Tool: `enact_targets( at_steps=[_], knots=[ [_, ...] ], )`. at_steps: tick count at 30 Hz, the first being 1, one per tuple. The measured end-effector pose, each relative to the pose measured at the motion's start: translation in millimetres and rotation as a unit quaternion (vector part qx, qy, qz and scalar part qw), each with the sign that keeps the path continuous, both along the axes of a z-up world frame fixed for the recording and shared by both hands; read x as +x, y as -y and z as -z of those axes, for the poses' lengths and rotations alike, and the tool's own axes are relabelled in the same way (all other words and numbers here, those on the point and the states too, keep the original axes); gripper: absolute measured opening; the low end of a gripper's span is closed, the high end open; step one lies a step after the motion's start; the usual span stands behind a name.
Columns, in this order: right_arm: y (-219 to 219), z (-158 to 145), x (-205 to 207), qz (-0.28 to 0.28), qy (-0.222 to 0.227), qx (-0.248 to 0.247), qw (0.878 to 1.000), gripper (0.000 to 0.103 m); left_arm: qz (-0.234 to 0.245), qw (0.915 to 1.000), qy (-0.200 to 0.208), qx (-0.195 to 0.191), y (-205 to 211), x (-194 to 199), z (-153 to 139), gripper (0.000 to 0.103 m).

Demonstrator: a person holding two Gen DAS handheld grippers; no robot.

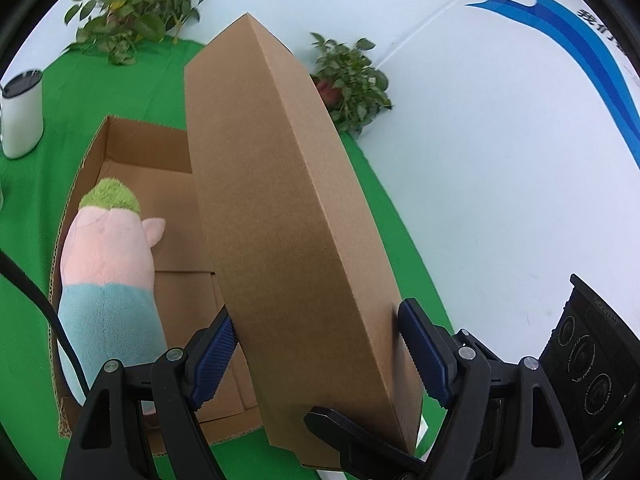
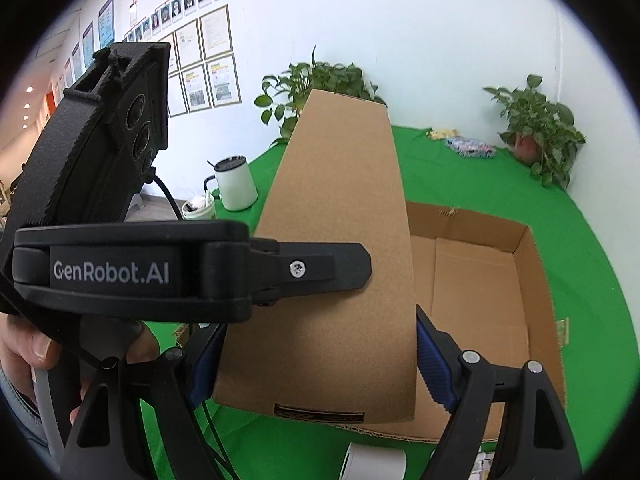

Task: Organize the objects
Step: 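Carry the long brown box over the tray beside the plush toy, then lower the long box into the tray and open the right gripper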

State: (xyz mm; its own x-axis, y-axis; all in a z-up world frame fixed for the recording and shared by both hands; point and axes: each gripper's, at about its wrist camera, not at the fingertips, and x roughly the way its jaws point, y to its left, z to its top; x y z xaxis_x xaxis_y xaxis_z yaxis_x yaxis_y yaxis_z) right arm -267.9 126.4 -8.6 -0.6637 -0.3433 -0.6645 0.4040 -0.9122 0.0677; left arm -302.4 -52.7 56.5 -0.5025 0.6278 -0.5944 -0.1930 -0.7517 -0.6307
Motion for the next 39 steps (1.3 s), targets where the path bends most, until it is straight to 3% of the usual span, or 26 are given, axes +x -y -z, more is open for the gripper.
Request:
enact_targets(
  at_steps=[8,15,21,26,29,32,36,39],
  knots=[
    [-1.9,36.8,-26.7,-0.008,0.059,-0.011,0.998,0.082,-0.007,0.9985,0.052,-0.015,1.8,-36.0,49.3,0.077],
    [-8.8,59.8,-41.2,-0.011,0.105,-0.047,0.993,0.081,-0.009,0.9945,0.086,-0.059,-5.9,-61.2,71.9,0.077],
    [-15.7,71.1,-48.3,-0.022,0.133,-0.081,0.988,0.081,-0.015,0.9900,0.093,-0.105,-10.4,-72.9,80.0,0.078],
    [-18.2,73.9,-48.6,-0.021,0.148,-0.106,0.983,0.081,-0.016,0.9878,0.105,-0.114,-12.9,-74.5,83.9,0.079],
    [-19.3,73.5,-41.8,0.000,0.145,-0.102,0.984,0.081,-0.020,0.9862,0.099,-0.131,-18.8,-73.8,83.7,0.079],
    [-22.3,76.1,-35.0,0.037,0.135,-0.081,0.987,0.079,-0.044,0.9792,0.088,-0.178,-20.7,-70.4,81.9,0.079],
    [-25.9,87.0,-37.9,0.049,0.154,-0.083,0.983,0.079,-0.042,0.9817,0.083,-0.166,-22.4,-66.3,84.3,0.079],
    [-22.9,88.9,-35.9,0.048,0.150,-0.073,0.985,0.079,-0.038,0.9844,0.077,-0.154,-19.4,-62.8,86.1,0.069]
  ],
)
